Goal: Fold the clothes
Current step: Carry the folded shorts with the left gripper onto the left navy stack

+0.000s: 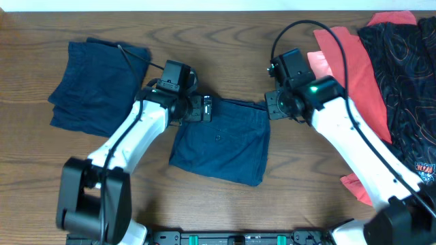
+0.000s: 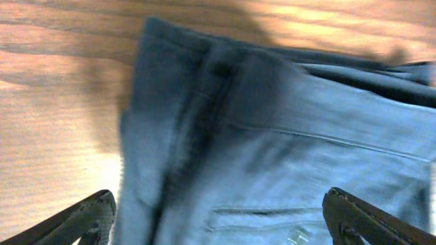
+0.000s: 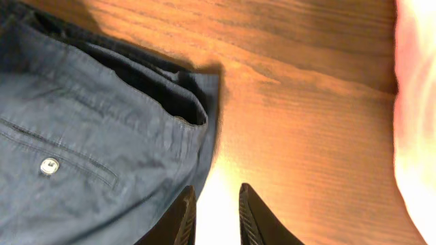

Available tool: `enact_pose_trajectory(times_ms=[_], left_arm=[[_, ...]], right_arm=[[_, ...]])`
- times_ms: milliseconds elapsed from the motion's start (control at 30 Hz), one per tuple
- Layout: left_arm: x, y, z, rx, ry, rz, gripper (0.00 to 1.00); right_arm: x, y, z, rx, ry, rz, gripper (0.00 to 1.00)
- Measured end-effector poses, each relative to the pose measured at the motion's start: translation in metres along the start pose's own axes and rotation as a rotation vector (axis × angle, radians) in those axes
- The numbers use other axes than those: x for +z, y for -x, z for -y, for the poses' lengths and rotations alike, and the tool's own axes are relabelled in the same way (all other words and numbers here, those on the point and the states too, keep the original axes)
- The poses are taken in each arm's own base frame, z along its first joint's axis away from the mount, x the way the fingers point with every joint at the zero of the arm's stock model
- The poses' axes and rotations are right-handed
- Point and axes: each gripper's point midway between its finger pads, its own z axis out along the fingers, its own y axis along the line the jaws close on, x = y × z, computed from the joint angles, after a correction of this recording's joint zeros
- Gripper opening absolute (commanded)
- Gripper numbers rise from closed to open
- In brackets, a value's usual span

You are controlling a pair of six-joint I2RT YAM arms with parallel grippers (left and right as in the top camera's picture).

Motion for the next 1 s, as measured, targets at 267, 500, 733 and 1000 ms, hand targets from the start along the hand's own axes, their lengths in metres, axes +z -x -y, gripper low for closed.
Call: enact_pose_trajectory(times_ms=[267, 500, 733, 1000], left_arm=[[0.044, -0.015, -0.025, -0.031, 0.029, -0.103, 0.98], [0.05, -0.027, 0.009, -0.01, -0.131, -0.16, 0.56], [0.049, -0.028, 0.027, 0.035, -0.204, -0.163, 0.06], [0.013, 0.026, -0.011, -0.066, -0.199, -0.017, 0.06]], right_arm=[[-0.012, -0.01, 0.004, -0.002, -0.009, -0.022, 0.2], [-0.012, -0.012, 0.005, -0.002, -0.012, -0.03, 0.17], [-0.012, -0.021, 0.007, -0.005, -0.023, -0.067, 0.12], [-0.029, -0.023, 0.014, 0.004, -0.036, -0.043, 0.13]])
